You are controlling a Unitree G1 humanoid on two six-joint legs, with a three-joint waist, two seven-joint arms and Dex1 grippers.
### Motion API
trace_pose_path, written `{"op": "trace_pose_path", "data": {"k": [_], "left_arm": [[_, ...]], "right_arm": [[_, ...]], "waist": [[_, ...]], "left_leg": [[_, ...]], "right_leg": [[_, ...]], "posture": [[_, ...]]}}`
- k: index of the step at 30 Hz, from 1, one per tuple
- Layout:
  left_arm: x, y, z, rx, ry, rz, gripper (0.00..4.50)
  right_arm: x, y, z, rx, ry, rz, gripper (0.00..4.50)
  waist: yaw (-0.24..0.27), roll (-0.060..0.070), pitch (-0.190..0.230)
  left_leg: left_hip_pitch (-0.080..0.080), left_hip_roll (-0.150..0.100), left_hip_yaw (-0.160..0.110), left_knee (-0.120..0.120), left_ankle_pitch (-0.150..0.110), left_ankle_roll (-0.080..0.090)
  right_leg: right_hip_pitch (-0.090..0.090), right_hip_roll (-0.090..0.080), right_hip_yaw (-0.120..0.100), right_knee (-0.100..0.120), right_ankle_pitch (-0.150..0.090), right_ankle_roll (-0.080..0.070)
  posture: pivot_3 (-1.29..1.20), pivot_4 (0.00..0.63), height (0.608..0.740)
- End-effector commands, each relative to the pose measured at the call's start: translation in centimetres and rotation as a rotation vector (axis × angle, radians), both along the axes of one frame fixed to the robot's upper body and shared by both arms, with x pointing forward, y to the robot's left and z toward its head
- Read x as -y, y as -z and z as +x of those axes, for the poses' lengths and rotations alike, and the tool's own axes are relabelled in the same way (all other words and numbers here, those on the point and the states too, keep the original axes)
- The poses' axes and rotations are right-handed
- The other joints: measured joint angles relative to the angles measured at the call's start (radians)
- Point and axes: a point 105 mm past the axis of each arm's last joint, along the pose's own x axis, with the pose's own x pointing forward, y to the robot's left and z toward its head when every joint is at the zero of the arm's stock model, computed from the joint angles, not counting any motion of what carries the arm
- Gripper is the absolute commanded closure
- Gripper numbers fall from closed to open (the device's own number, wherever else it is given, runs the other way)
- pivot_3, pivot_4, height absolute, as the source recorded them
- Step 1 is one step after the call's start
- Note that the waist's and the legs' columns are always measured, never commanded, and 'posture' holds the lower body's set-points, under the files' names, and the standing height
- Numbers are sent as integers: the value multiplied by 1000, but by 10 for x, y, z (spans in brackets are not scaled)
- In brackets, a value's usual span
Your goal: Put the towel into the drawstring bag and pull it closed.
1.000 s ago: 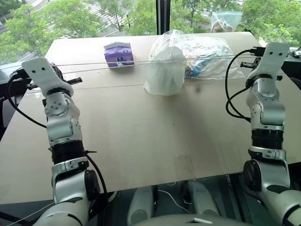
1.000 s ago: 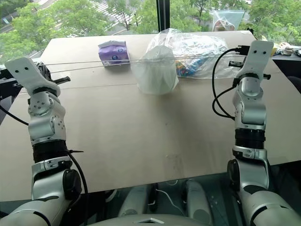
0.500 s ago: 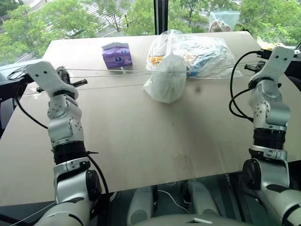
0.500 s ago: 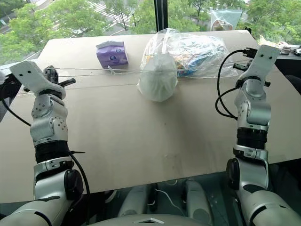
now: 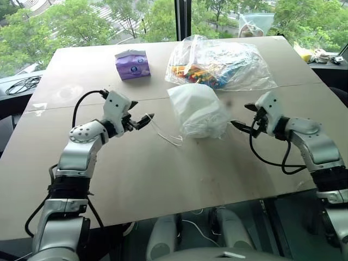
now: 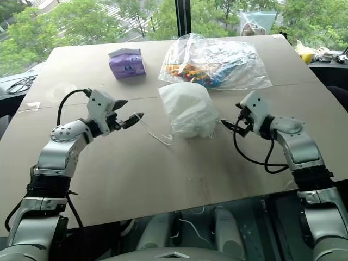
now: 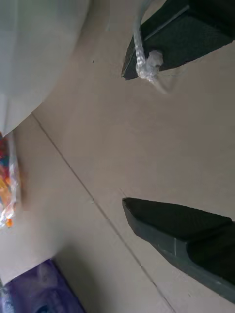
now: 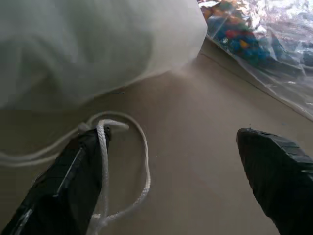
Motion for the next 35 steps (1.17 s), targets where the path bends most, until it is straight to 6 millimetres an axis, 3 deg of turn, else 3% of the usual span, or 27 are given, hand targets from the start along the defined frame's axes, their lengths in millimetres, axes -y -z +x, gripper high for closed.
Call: {"op": "trace_pose_path", "data": {"k": [1,6,9,13,17,22,27,35], "left_arm": [[-13,-10,-11,-23,37,-91,786],[-16,0,-33,-110,108,-120,786],[-16,4,-42,-129,118,-132,786],[-40,-11,-27,-62,-54,-261,786],[-31,-3,-49,-141,61,-200,786],[-26,12,-73,-183,122,-136,786],[-20,21,-85,-123,116,-66,786],[-8,19,-97,-58,106,-56,786]], "right_arm": [[20,-15,4,88,-32,-12,356],[35,-31,14,197,-1,12,356],[40,-30,13,188,0,1,356],[53,-30,20,198,82,8,356],[41,-16,1,115,-38,21,356],[44,-3,-16,41,-76,50,356],[60,12,-28,-12,-48,77,356],[67,14,-48,7,-96,134,356]], "waist": [[2,0,0],[0,0,0],[1,0,0],[8,0,0],[4,0,0],[1,1,0],[7,1,0],[9,2,0]], "left_leg": [[0,0,0,0,0,0],[-1,0,1,0,0,0],[-1,0,1,-1,0,0],[-1,0,-1,0,0,0],[0,0,0,1,0,0],[-1,0,3,-1,0,0],[0,0,0,-1,-2,-3],[0,0,0,0,-3,-4]], "right_leg": [[0,0,0,0,0,0],[0,-1,0,-1,0,0],[0,-1,0,-1,0,0],[0,-3,-1,0,0,0],[0,-3,-1,0,0,0],[0,-5,0,-1,0,0],[0,-8,-1,-1,0,0],[0,-11,-3,-1,0,-1]], "posture": [[0,150,740],[0,150,740],[0,150,740],[0,150,740],[0,150,740],[0,150,740],[0,150,740],[0,150,740]]}}
